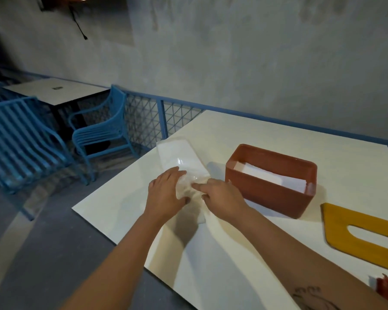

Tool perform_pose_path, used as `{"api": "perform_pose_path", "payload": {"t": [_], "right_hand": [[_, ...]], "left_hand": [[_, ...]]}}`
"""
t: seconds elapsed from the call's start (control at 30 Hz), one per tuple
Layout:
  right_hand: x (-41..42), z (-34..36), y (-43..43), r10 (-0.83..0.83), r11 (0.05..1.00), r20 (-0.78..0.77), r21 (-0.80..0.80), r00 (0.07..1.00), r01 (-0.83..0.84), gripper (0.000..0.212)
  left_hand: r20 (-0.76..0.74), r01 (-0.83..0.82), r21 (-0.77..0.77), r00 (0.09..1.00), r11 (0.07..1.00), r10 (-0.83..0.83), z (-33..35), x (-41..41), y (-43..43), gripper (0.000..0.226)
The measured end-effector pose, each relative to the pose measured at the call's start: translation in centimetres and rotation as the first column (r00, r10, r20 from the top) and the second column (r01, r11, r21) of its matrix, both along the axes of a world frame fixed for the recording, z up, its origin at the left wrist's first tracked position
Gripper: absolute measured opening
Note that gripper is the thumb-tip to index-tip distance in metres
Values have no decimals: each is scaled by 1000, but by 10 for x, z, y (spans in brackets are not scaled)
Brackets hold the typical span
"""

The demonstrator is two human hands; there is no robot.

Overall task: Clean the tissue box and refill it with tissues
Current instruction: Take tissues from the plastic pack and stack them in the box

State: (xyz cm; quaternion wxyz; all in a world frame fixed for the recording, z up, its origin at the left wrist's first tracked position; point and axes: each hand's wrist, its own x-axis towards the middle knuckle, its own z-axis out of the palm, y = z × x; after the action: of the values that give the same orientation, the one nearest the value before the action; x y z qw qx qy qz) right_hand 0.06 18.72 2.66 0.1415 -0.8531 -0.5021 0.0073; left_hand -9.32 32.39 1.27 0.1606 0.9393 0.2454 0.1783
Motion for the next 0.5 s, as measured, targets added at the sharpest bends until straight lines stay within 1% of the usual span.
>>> {"api": "perform_pose_path", "payload": {"t": [0.07, 0.13, 0.17, 0.27, 0.37, 0.43, 0.5], "right_hand": [[3, 1, 6, -14, 999, 1, 34, 1000, 14, 48], [6, 4, 11, -24, 999, 0, 49, 1000, 24, 49], [8, 6, 13, -27, 998, 1, 56, 1000, 27, 47], [11, 9, 19, -32, 996, 30, 87, 999, 29, 36], [11, 6, 24, -24, 996, 71, 91, 997, 18, 25], [11, 2, 27, -11, 997, 79, 76, 997, 5, 28], [9, 1, 29, -3, 998, 74, 59, 997, -2, 33]], "left_hand": [[81, 9, -133, 997, 991, 2, 2, 2, 6, 57], [113, 17, -250, 994, 968, 12, 2, 2, 10, 53], [113, 19, -277, 994, 961, 13, 1, 1, 12, 53], [115, 13, -312, 993, 950, 24, -1, 1, 15, 52], [133, 9, -285, 991, 959, 31, 0, 2, 16, 37], [151, 7, -261, 988, 965, 34, 1, 4, 16, 27], [163, -23, -262, 984, 965, 67, 0, 6, 17, 26]]}}
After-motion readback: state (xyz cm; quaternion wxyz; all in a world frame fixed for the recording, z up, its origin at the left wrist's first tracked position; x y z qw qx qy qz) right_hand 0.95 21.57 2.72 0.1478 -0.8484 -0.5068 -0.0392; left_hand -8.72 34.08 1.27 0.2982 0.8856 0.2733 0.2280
